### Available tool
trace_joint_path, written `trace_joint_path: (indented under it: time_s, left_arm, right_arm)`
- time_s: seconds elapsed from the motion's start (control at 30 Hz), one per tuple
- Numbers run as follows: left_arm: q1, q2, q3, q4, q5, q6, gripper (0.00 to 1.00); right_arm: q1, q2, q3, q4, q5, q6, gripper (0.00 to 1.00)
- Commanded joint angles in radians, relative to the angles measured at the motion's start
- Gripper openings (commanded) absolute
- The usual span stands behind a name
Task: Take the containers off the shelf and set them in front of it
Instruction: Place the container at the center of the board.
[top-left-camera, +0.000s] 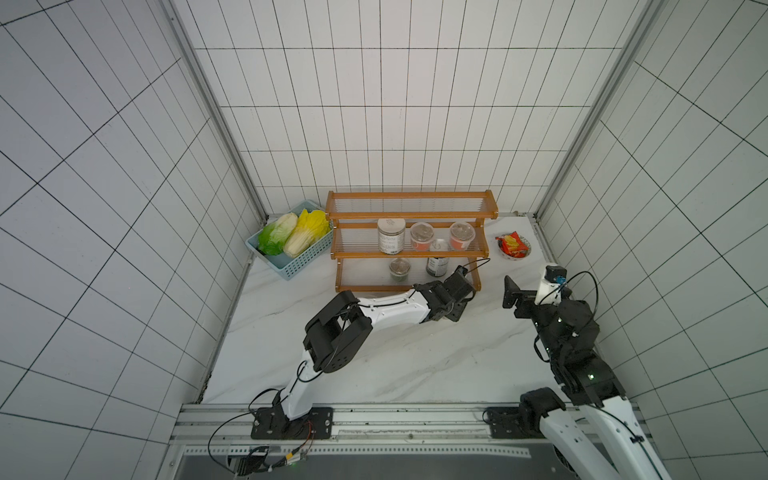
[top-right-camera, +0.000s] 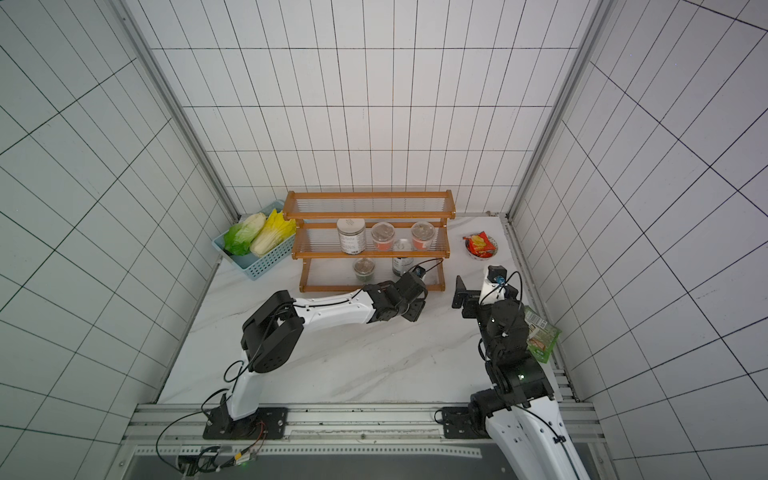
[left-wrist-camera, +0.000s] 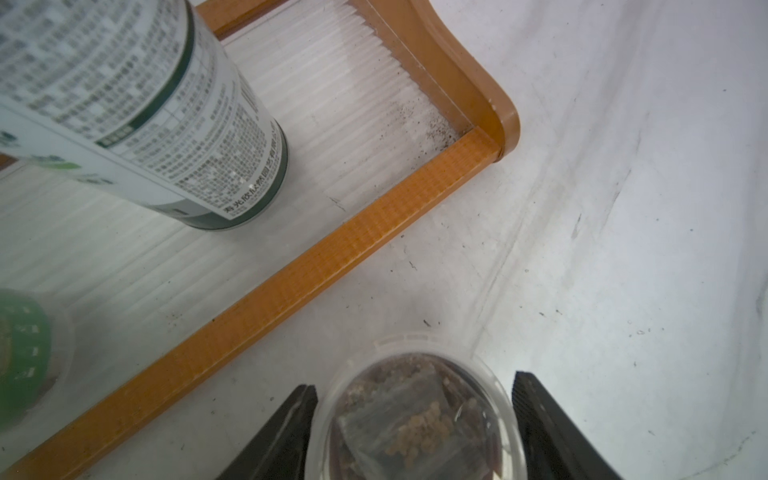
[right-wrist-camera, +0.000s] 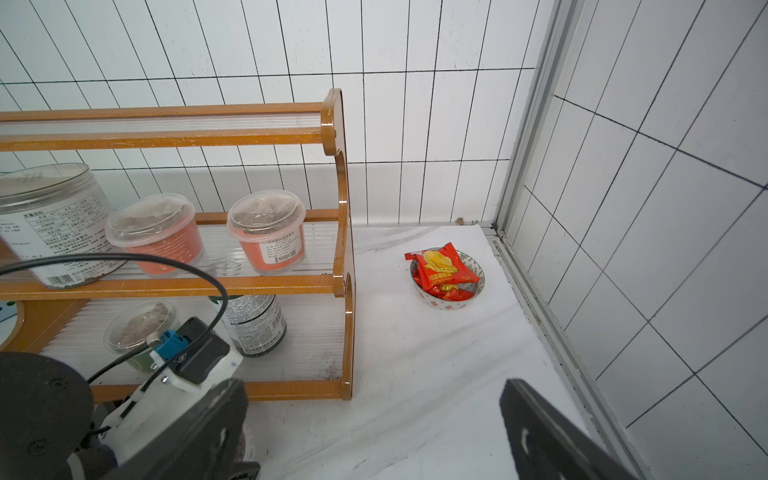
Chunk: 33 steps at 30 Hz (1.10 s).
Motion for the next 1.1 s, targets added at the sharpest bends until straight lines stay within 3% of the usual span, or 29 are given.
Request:
trace_joint_path:
  time_s: [0.0, 0.63, 0.9, 1.07]
  left_arm:
    - [0.003, -0.032, -0.035, -0.044, -0.006, -0.009, 0.66]
    - [0.023, -0.061, -0.018, -0.055, -0.019, 0.025, 0.69]
    - [0.026, -0.201, -0.074, -0.064, -0.026, 0.013, 0.78]
    - [0.044, -0.287, -0.09, -0.083, 0.045, -0.004, 0.81]
  right_arm:
    - [-0.011, 0.005, 0.002, 0.01, -0.006, 0.012, 0.99]
    - [-0.01, 0.026, 0.005, 0.008, -0.055, 0.017, 0.99]
    - [-0.011, 0.045, 0.031, 0.005, -0.12, 0.019, 0.99]
    - [-0.01, 0.064, 0.046, 0.003, -0.173, 0.021, 0.99]
